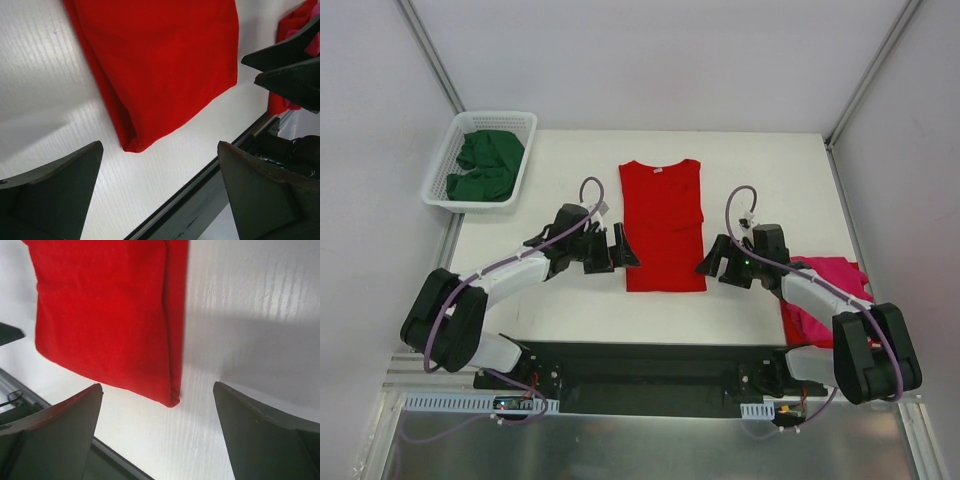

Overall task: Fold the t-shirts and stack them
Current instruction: Fold the folded rectangular tshirt in 1/3 of the way

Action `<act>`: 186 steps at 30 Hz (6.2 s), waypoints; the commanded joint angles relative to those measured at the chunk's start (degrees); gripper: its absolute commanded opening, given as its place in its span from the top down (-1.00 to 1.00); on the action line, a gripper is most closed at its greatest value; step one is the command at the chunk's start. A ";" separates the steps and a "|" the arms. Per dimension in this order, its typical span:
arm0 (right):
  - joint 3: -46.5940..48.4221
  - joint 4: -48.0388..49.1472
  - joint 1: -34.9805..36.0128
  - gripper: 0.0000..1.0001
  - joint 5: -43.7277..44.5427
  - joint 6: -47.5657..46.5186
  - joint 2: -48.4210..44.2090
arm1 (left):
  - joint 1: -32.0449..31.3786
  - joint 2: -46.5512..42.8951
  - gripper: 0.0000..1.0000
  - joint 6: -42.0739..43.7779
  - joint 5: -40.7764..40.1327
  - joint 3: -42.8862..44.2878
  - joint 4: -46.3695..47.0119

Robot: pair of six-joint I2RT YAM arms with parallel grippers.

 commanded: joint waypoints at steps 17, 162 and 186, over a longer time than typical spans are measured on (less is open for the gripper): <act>-4.32 4.94 -2.58 -0.92 -6.22 0.05 -2.88 | 1.59 4.54 -0.99 -5.39 7.40 -8.34 13.67; 32.16 2.47 2.87 0.97 12.24 -5.40 25.50 | 3.97 30.11 1.00 9.91 0.28 35.52 -8.57; 25.76 1.42 2.78 -0.93 14.44 -6.28 20.59 | 0.19 26.87 -0.78 10.08 -0.69 28.50 -8.75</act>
